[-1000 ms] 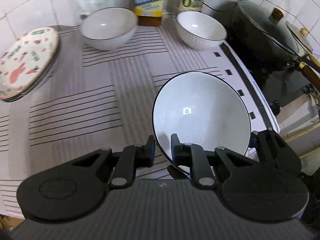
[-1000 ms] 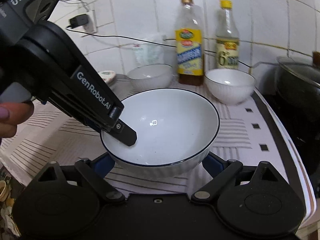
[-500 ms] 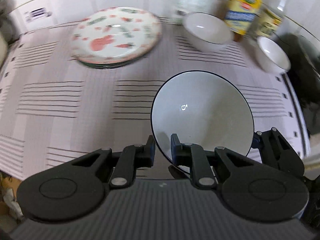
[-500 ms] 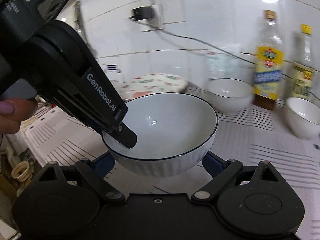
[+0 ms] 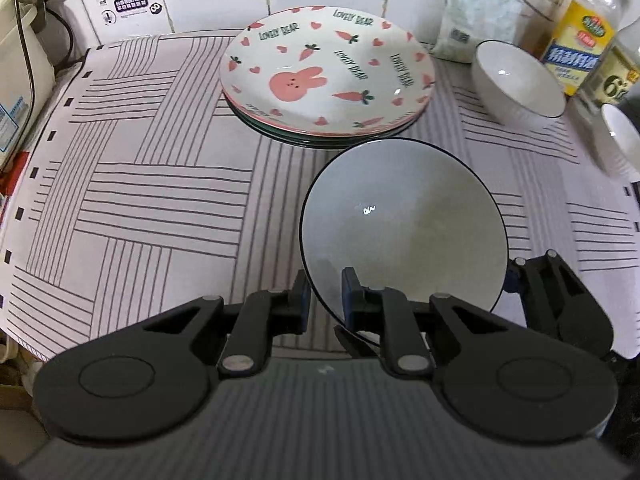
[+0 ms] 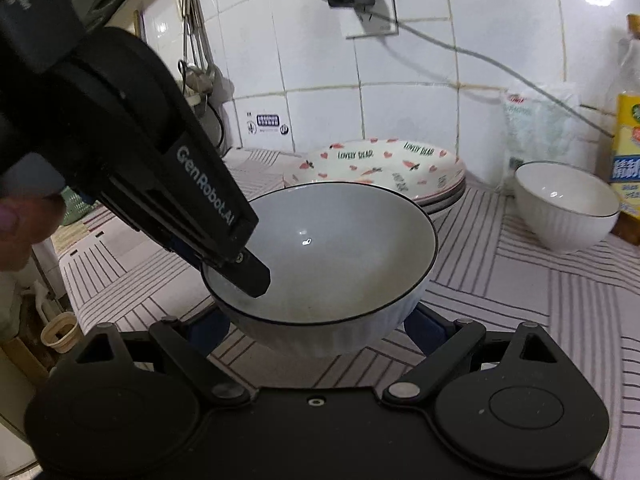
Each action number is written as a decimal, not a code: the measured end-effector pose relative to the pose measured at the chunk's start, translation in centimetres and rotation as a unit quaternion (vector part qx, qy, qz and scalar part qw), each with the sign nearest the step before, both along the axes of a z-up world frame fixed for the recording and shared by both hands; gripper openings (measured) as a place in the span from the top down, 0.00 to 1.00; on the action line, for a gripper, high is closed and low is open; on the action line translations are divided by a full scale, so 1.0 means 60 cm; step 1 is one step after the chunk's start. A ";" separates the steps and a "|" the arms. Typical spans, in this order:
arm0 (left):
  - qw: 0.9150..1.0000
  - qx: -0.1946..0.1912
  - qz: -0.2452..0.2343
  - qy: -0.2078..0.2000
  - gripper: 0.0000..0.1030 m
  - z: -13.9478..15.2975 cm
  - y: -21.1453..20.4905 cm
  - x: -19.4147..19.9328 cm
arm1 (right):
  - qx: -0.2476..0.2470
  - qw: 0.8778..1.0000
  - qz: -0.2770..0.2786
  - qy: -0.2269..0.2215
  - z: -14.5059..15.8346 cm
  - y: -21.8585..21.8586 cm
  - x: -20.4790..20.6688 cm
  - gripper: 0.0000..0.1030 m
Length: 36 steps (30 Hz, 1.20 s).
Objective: Organize plates and bowls
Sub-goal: 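Carry the white bowl with the left gripper toward the plate stack, then lower the white bowl beside the plate stack and open the left gripper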
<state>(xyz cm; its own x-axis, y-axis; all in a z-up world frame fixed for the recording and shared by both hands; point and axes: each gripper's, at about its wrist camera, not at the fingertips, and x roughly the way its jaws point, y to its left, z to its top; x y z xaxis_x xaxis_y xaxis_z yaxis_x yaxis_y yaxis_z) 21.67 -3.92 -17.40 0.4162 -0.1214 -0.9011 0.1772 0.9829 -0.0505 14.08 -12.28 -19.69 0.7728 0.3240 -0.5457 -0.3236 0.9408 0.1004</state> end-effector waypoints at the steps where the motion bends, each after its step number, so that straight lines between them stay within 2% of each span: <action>1: 1.000 0.004 0.002 -0.002 0.86 -0.005 0.002 0.003 | -0.002 1.000 0.001 0.003 -0.003 0.003 0.008 0.07; 5: 1.000 0.015 0.013 0.002 0.86 -0.024 0.006 0.007 | -0.009 1.000 0.006 0.020 -0.016 0.014 0.022 0.07; 9: 1.000 0.005 0.024 0.001 0.86 -0.031 0.014 0.007 | -0.023 1.000 0.006 0.020 -0.025 0.025 0.024 0.07; 15: 0.999 -0.006 0.036 0.011 0.82 -0.021 0.021 0.004 | -0.022 0.999 -0.013 0.046 -0.017 0.023 0.020 0.07; 20: 0.999 -0.009 0.036 0.009 0.68 0.005 0.023 -0.014 | -0.016 0.998 -0.037 0.050 0.001 0.001 -0.025 0.07; 25: 1.000 -0.005 0.014 -0.004 0.56 0.040 0.012 -0.046 | -0.010 0.996 -0.076 0.035 0.030 -0.032 -0.075 0.07; 28: 1.000 -0.010 0.004 0.006 0.54 0.056 0.002 -0.060 | -0.014 0.995 -0.097 0.020 0.053 -0.051 -0.106 0.07; 36: 0.999 -0.015 -0.031 -0.012 0.45 0.106 -0.040 -0.102 | -0.025 0.989 -0.142 -0.017 0.112 -0.101 -0.159 0.07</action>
